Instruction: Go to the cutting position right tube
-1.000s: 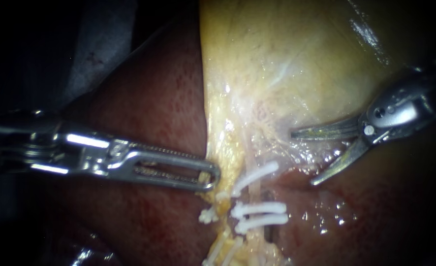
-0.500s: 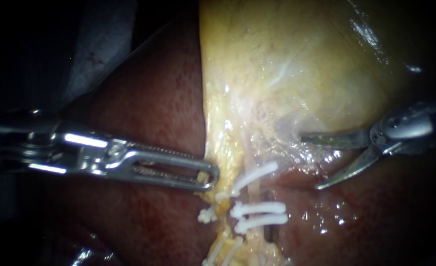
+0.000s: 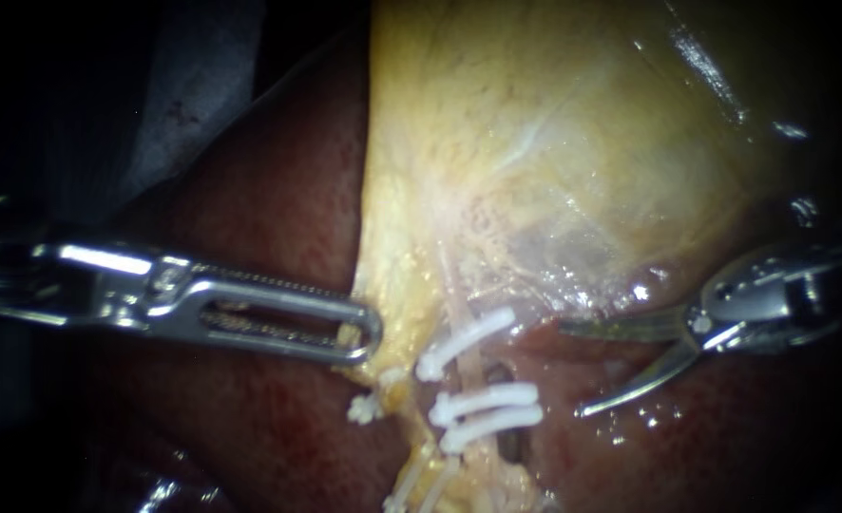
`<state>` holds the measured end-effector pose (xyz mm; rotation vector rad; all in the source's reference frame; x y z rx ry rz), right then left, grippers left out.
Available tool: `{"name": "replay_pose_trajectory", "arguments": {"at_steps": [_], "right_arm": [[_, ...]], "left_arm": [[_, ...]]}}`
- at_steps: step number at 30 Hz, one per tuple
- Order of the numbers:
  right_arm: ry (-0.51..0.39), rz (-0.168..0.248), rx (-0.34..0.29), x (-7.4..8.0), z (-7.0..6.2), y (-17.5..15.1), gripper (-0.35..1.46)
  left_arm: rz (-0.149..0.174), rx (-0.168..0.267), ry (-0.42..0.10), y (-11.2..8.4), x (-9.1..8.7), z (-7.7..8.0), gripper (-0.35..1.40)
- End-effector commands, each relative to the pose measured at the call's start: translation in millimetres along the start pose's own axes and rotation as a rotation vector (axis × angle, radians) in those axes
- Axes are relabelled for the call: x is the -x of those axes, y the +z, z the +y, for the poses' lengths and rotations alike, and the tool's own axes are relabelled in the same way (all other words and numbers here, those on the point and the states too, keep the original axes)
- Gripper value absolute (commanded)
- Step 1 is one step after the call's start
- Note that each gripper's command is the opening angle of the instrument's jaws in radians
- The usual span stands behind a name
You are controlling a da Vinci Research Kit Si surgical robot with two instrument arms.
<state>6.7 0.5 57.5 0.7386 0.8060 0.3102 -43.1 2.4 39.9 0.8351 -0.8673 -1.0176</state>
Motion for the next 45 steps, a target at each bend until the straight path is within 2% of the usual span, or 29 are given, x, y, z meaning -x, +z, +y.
{"name": "replay_pose_trajectory", "arguments": {"at_steps": [1,14,22,29,45], "right_arm": [[0.004,0.001,-0.001,0.1,0.0,0.4,0.45],[0.018,-0.005,-0.007,0.2,1.5,3.6,0.37],[0.021,-0.004,-0.001,-0.4,2.6,4.7,0.34],[0.018,-0.005,-0.005,-0.9,2.8,6.1,0.34],[0.014,-0.01,-0.017,-1.4,3.1,8.7,0.15]], "left_arm": [[-0.002,0.001,-0.002,-0.3,0.1,-0.3,-0.35],[-0.004,0.002,-0.007,-1.2,0.2,-1.4,-0.35],[-0.005,0.002,-0.008,-1.2,0.2,-1.6,-0.35],[-0.005,0.002,-0.008,-1.2,0.2,-1.6,-0.35],[-0.005,0.002,-0.008,-1.2,0.2,-1.6,-0.35]]}}
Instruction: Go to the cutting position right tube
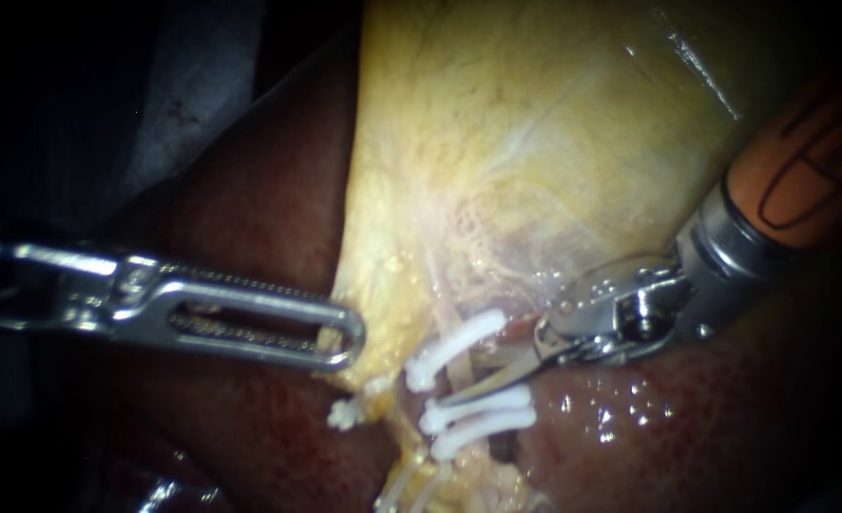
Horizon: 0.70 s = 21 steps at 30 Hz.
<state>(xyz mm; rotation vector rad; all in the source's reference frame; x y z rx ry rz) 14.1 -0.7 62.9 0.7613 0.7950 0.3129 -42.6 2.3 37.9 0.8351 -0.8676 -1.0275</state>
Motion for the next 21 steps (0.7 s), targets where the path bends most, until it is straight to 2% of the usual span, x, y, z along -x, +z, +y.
{"name": "replay_pose_trajectory", "arguments": {"at_steps": [1,21], "right_arm": [[-0.001,0.0,-0.001,0.0,0.0,0.1,0.15],[0.0,-0.002,-0.005,0.1,0.0,0.2,0.07]], "left_arm": [[0.0,0.0,0.0,0.0,0.0,0.0,-0.35],[0.0,0.0,0.0,0.0,0.0,0.0,-0.35]]}}
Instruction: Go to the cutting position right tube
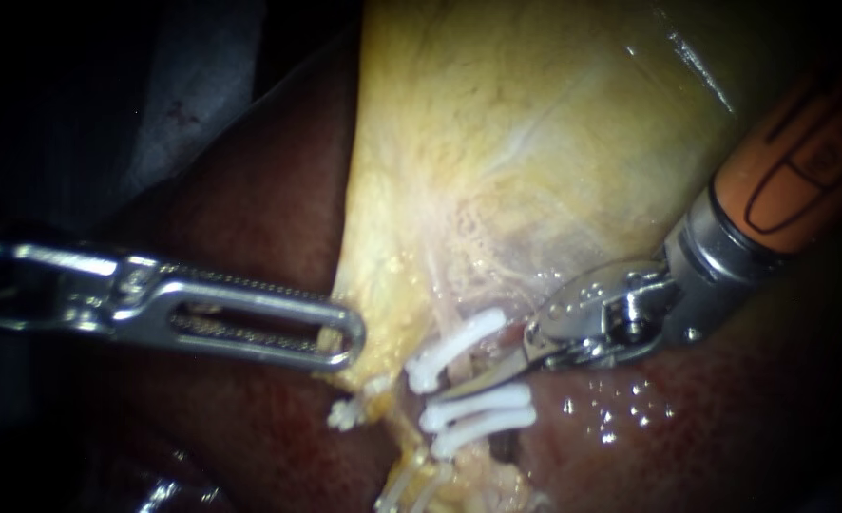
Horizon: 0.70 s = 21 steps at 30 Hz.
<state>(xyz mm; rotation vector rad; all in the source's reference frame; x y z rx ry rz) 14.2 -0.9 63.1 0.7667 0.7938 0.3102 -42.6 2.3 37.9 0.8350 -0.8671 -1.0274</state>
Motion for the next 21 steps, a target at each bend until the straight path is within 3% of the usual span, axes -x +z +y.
{"name": "replay_pose_trajectory", "arguments": {"at_steps": [1,21], "right_arm": [[-0.001,0.0,0.0,0.0,0.0,0.0,0.07],[-0.001,0.0,0.0,0.0,0.0,0.0,0.07]], "left_arm": [[0.0,0.0,0.0,0.0,0.0,0.0,-0.35],[0.0,0.0,0.0,0.0,0.0,0.0,-0.35]]}}
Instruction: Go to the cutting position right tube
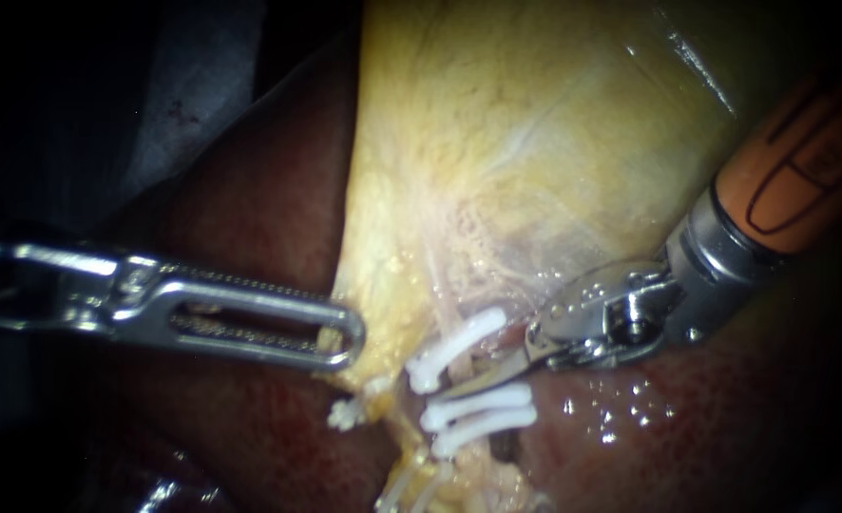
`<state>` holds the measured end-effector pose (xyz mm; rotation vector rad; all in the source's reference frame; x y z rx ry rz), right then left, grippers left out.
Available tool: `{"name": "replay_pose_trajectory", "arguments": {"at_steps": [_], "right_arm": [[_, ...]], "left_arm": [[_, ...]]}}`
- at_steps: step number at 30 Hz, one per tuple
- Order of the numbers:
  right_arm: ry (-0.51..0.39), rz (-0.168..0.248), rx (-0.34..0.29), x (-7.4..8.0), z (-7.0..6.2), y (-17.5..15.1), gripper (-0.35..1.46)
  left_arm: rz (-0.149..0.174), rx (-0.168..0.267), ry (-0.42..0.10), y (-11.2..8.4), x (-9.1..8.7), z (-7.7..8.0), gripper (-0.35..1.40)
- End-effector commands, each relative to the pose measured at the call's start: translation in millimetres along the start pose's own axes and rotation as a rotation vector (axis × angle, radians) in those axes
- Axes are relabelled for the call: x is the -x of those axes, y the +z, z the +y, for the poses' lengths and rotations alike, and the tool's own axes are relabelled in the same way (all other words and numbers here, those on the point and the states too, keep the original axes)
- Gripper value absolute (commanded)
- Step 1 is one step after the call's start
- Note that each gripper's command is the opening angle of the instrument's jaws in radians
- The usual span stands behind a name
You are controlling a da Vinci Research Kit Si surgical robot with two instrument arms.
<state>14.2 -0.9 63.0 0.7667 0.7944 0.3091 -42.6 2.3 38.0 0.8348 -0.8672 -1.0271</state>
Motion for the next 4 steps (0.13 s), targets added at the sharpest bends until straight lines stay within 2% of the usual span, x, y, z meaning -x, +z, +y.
{"name": "replay_pose_trajectory", "arguments": {"at_steps": [1,4], "right_arm": [[0.0,0.0,0.0,0.0,0.0,0.0,0.07],[0.0,0.0,0.0,0.0,0.0,0.0,0.07]], "left_arm": [[0.0,0.0,0.0,0.0,0.0,0.0,-0.35],[0.0,0.0,0.0,0.0,0.0,0.0,-0.35]]}}
